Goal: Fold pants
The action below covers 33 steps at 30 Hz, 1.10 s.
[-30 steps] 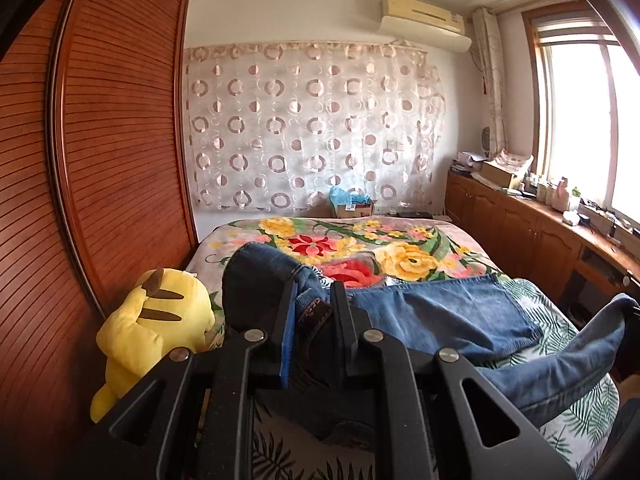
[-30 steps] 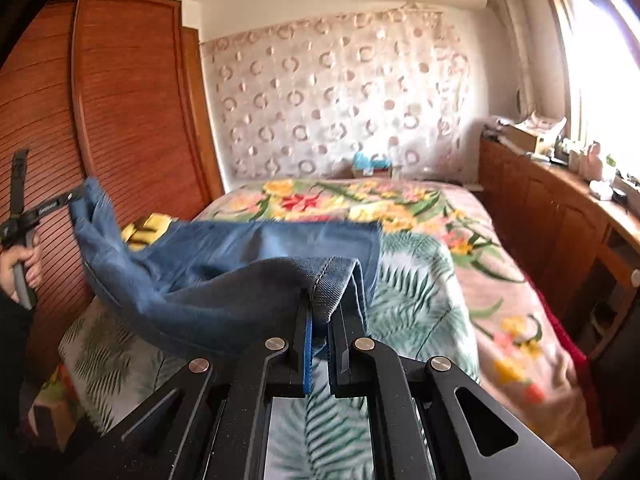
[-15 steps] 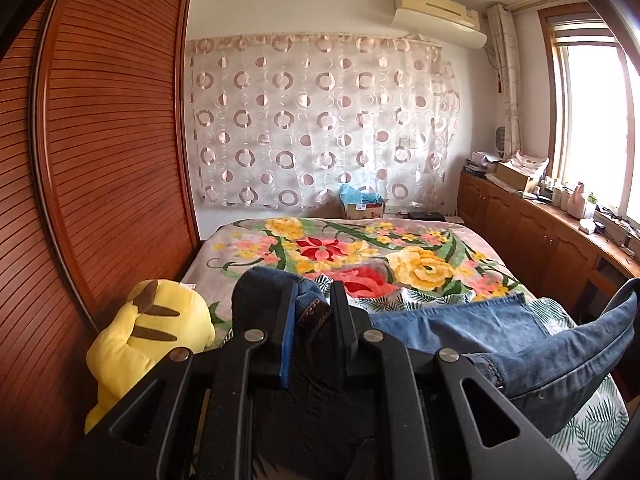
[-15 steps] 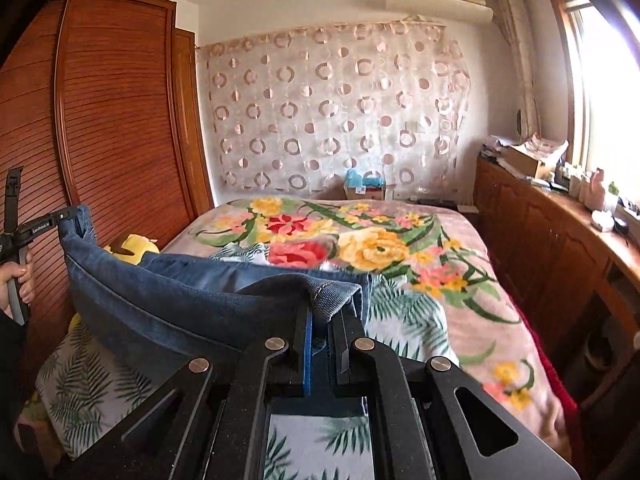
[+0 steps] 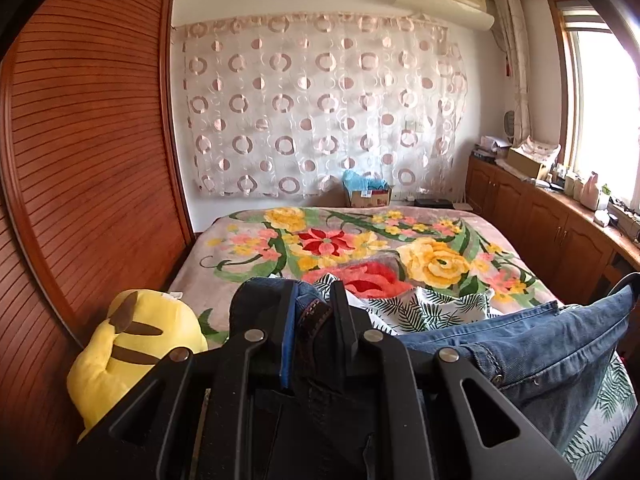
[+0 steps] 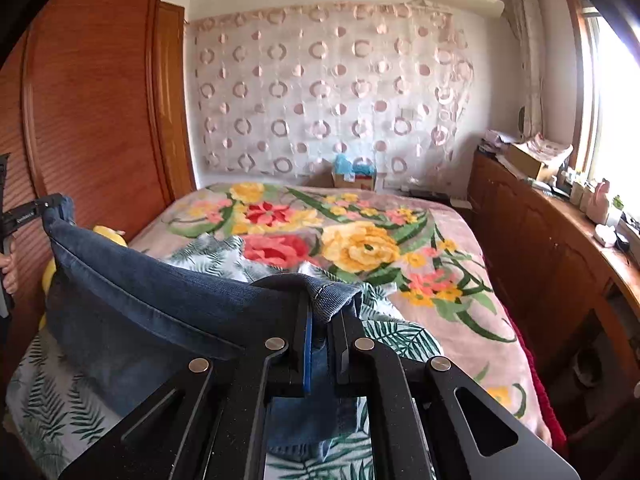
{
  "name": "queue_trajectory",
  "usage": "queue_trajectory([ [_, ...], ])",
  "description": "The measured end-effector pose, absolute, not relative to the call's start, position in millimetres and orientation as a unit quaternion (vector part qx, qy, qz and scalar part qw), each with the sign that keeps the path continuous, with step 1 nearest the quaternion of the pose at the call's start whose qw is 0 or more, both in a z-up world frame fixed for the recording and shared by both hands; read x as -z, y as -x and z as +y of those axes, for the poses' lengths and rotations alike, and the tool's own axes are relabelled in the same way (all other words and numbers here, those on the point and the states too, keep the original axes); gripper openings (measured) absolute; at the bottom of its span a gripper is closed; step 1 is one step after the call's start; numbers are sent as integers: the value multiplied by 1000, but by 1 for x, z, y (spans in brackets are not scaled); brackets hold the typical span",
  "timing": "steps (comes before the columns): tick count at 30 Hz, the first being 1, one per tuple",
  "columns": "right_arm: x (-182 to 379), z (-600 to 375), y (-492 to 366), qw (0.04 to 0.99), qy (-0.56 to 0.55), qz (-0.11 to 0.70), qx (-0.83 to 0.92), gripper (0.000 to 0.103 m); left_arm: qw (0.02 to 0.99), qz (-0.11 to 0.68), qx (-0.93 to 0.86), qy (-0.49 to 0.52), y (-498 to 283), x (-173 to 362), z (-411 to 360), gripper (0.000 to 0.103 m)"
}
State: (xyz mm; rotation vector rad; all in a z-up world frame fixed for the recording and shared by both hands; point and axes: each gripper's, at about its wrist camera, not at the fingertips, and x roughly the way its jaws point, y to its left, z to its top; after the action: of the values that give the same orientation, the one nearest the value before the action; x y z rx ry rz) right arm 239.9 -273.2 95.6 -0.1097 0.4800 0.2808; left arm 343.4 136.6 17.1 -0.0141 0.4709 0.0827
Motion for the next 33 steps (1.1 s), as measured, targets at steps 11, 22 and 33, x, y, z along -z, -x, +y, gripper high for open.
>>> queue_trajectory([
  [11, -84, -251, -301, 945, 74, 290, -129, 5, 961, 275, -15, 19, -369, 23, 141, 18],
  [22, -86, -256, -309, 942, 77, 304, -122, 5, 951, 309, 10, 20, -358, 42, 140, 48],
  [33, -87, -260, -307, 943, 65, 301, -125, 5, 944, 328, 25, 23, -344, 59, 141, 86],
])
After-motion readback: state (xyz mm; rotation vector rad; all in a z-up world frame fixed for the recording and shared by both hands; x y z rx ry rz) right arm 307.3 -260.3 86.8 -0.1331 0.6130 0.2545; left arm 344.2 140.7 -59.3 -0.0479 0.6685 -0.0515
